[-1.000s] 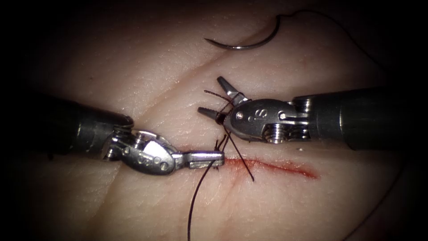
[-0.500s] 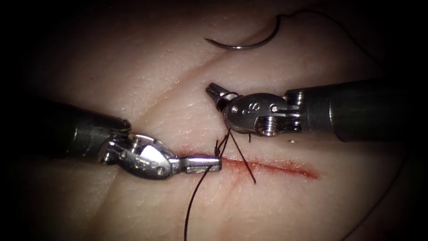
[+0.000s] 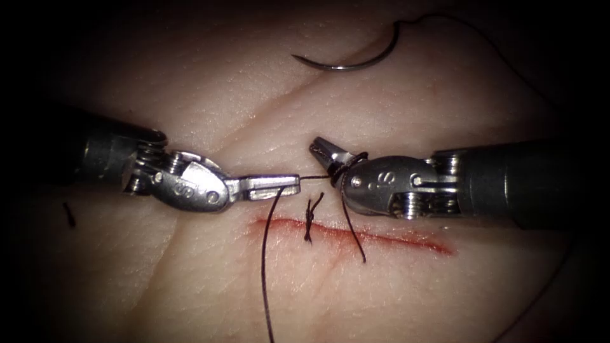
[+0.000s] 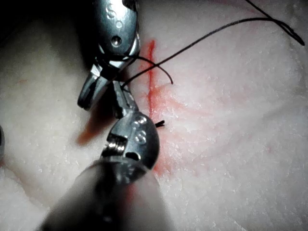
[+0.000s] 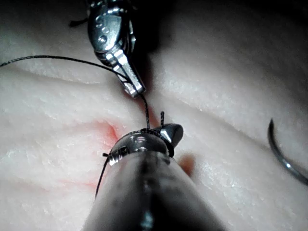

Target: Wound Closure

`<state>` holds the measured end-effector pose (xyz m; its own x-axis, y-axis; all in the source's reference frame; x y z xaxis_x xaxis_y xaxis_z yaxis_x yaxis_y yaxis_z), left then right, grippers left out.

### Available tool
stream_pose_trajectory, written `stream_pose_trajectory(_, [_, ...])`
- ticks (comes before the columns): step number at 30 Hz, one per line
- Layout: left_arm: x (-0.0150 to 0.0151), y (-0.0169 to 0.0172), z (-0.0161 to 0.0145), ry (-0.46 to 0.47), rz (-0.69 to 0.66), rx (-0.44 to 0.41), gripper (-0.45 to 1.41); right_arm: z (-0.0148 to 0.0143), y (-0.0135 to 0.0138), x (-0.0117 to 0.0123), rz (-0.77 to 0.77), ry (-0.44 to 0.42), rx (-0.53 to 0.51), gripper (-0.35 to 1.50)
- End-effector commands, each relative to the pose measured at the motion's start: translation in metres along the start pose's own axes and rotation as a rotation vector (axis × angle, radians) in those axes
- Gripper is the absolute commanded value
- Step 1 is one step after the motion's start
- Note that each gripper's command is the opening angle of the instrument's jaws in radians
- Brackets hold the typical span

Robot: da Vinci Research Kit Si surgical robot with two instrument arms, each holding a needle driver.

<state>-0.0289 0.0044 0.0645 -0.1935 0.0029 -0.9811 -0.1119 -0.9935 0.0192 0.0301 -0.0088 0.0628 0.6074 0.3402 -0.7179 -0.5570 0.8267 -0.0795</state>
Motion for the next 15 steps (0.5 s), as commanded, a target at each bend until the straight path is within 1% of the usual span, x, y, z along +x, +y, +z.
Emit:
stream_pose_trajectory(1, [-0.0006,-0.0004,0.0004,-0.009,-0.007,0.001,-0.45,-0.0010,-0.0006,-0.0010,0.001,0.009,-0.009,-0.35])
stream_pose_trajectory(3, [-0.0013,-0.0021,0.0002,-0.032,-0.037,0.014,-0.45,-0.0021,-0.0006,-0.0016,0.000,0.020,-0.023,-0.35])
stream_pose_trajectory(4, [-0.0020,-0.0035,0.0001,-0.043,-0.057,0.020,-0.45,-0.0032,-0.0008,-0.0022,-0.002,0.025,-0.037,-0.35])
stream_pose_trajectory(5, [-0.0020,-0.0035,0.0001,-0.043,-0.057,0.020,-0.45,-0.0032,-0.0008,-0.0022,-0.002,0.025,-0.037,-0.35])
stream_pose_trajectory(6, [-0.0032,-0.0052,0.0002,-0.064,-0.072,0.033,-0.45,-0.0042,-0.0011,-0.0028,-0.005,0.034,-0.045,-0.35])
stream_pose_trajectory(7, [-0.0032,-0.0052,0.0002,-0.064,-0.072,0.033,-0.45,-0.0042,-0.0011,-0.0028,-0.005,0.034,-0.045,-0.35])
stream_pose_trajectory(8, [-0.0037,-0.0059,0.0003,-0.071,-0.081,0.038,-0.45,-0.0045,-0.0013,-0.0029,-0.006,0.039,-0.049,-0.35])
stream_pose_trajectory(12, [-0.0062,-0.0095,0.0012,-0.107,-0.109,0.066,-0.45,-0.0055,-0.0024,-0.0034,-0.015,0.045,-0.051,-0.35])
stream_pose_trajectory(13, [-0.0071,-0.0111,0.0017,-0.124,-0.117,0.081,-0.45,-0.0058,-0.0031,-0.0036,-0.019,0.045,-0.056,-0.35])
stream_pose_trajectory(14, [-0.0071,-0.0111,0.0017,-0.124,-0.117,0.081,-0.45,-0.0058,-0.0031,-0.0036,-0.019,0.045,-0.056,-0.35])
stream_pose_trajectory(15, [-0.0076,-0.0120,0.0021,-0.132,-0.122,0.088,-0.45,-0.0059,-0.0034,-0.0036,-0.019,0.048,-0.060,-0.35])
